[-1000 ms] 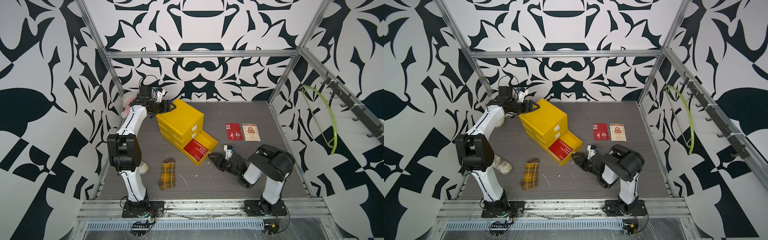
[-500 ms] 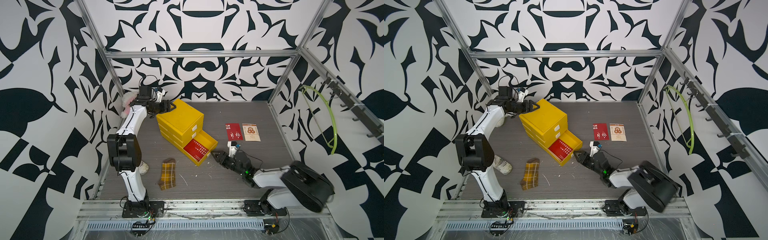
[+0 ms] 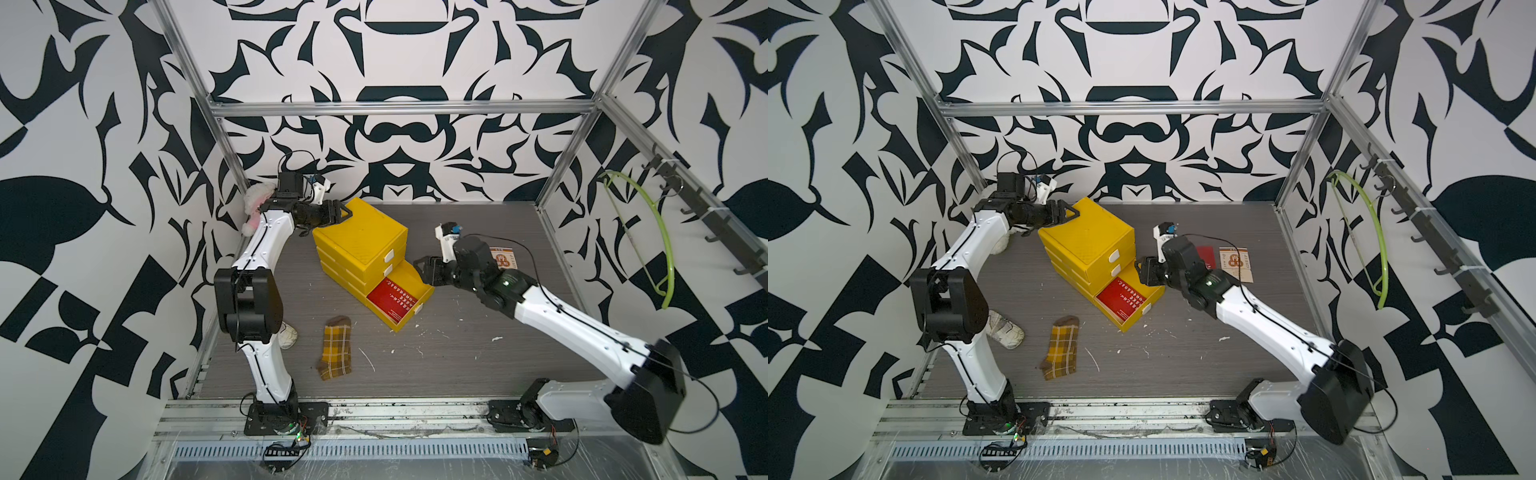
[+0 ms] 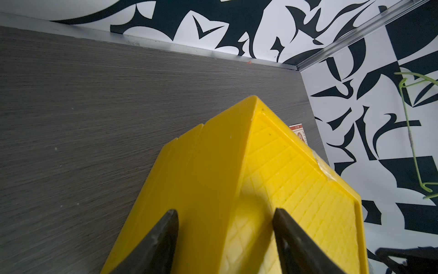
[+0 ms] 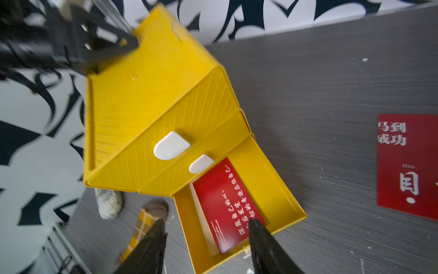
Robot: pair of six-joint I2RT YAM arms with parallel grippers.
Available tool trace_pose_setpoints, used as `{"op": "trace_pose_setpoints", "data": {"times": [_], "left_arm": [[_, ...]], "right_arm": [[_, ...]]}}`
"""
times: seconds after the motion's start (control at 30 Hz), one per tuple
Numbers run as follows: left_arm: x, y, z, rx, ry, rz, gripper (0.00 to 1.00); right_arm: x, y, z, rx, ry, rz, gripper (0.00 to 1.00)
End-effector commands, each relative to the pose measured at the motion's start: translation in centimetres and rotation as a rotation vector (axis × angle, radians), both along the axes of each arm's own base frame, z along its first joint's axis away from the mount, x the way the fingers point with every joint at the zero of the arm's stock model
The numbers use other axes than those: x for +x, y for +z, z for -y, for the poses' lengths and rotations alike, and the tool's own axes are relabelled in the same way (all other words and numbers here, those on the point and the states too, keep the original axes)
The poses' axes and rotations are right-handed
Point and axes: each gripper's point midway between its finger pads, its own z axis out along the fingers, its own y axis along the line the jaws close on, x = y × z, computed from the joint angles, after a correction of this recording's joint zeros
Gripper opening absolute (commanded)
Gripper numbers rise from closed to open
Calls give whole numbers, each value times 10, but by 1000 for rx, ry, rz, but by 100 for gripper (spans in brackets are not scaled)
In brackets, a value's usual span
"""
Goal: Take the postcards out of the drawer
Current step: Open the drawer in the storage box.
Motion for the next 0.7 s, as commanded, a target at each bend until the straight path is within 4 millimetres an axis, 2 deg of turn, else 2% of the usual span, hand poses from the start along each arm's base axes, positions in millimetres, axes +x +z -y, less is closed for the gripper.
{"op": "trace_pose_setpoints", "data": {"times": [0.0, 0.13, 0.27, 0.43, 0.57, 0.67], "left_arm": [[-13, -26, -2, 27, 7, -114, 68], [-14, -27, -1, 28, 6, -118, 68], [-13, -28, -1, 28, 6, -119, 68], [-13, -30, -1, 28, 7, -125, 68], [-12, -31, -2, 31, 8, -126, 68], [-12, -32, -1, 32, 8, -130, 68]], "right_arm": [[-4, -9, -3, -139, 100, -55, 57], [12, -23, -19, -166, 117, -93, 52], [26, -48, -26, -192, 93, -128, 48], [33, -91, -34, -200, 73, -208, 40], [40, -113, -35, -218, 42, -230, 28], [41, -127, -36, -242, 39, -262, 26]]}}
